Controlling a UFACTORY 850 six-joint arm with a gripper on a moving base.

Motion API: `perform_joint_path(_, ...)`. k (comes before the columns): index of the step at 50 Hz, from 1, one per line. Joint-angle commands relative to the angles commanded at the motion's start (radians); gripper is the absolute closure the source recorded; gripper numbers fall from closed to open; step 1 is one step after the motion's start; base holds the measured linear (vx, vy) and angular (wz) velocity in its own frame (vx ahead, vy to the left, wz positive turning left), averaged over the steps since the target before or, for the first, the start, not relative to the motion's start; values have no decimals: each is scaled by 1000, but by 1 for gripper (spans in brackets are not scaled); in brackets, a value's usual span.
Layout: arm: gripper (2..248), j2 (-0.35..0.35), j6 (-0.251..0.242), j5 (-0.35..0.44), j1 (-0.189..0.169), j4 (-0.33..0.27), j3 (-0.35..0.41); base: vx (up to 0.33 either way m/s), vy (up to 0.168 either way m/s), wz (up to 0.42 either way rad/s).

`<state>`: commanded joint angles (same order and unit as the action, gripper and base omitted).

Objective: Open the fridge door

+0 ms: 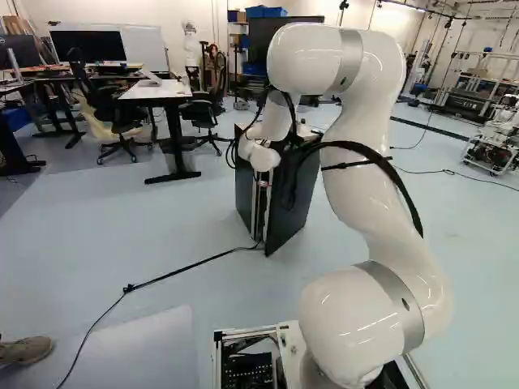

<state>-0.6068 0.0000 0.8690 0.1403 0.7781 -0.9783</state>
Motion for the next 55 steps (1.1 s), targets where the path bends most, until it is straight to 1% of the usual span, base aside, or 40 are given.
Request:
perform_joint_path(13,3,45,0,-16,-18,56,65,0,0,0)
perform_joint_path(41,3,136,0,-53,-64,204,193,0,0,0)
perform_joint_path(55,3,177,0,-57,-90,276,251,0,0,0)
